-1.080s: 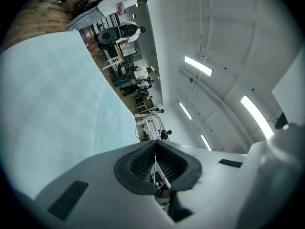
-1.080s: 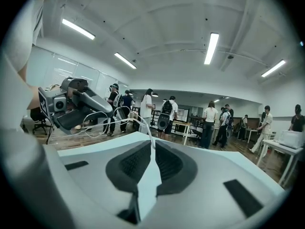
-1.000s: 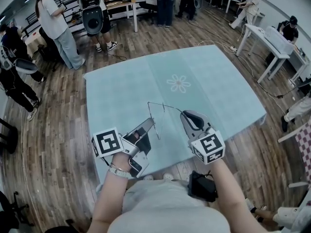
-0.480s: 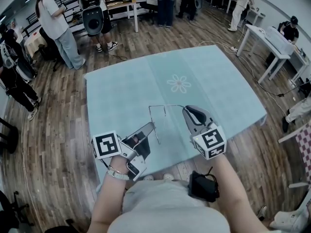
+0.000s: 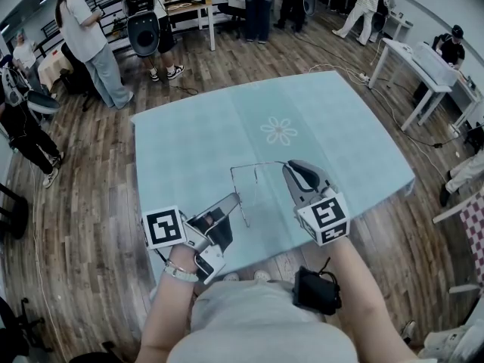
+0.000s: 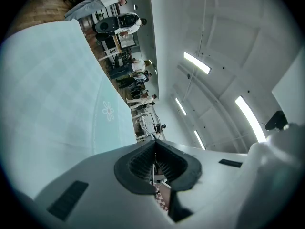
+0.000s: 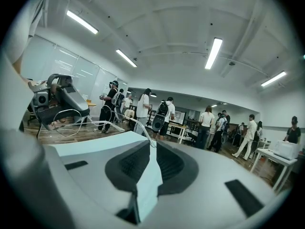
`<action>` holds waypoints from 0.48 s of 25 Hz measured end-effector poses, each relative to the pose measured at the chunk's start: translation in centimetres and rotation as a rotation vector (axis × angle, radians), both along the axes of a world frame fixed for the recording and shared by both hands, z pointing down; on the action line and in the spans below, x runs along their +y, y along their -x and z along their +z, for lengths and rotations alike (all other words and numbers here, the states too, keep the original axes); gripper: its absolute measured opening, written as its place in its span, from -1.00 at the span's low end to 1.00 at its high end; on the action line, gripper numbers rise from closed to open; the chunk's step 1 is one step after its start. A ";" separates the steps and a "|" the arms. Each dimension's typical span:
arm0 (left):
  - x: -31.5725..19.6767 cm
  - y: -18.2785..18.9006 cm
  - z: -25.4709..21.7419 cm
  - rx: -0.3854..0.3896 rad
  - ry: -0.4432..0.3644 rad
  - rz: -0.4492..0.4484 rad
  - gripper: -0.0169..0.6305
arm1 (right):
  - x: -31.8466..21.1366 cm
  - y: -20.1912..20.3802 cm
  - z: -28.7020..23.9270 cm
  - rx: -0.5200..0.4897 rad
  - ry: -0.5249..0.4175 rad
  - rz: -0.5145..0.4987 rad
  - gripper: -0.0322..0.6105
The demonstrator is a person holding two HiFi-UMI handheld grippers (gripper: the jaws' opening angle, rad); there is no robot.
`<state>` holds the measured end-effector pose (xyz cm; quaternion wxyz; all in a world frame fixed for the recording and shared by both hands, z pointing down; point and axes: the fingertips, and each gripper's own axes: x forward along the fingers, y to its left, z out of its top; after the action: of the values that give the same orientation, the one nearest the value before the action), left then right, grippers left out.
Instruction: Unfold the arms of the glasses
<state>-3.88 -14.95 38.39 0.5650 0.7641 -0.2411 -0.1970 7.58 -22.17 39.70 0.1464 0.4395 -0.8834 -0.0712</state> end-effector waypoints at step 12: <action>-0.1 1.1 -0.1 0.013 -0.002 -0.027 -0.91 | 0.0 0.3 0.5 0.015 0.012 0.001 -0.56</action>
<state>-4.94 -15.00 38.25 0.5630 0.7600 -0.2475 -0.2101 7.32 -22.19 40.18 0.1557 0.4382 -0.8826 -0.0691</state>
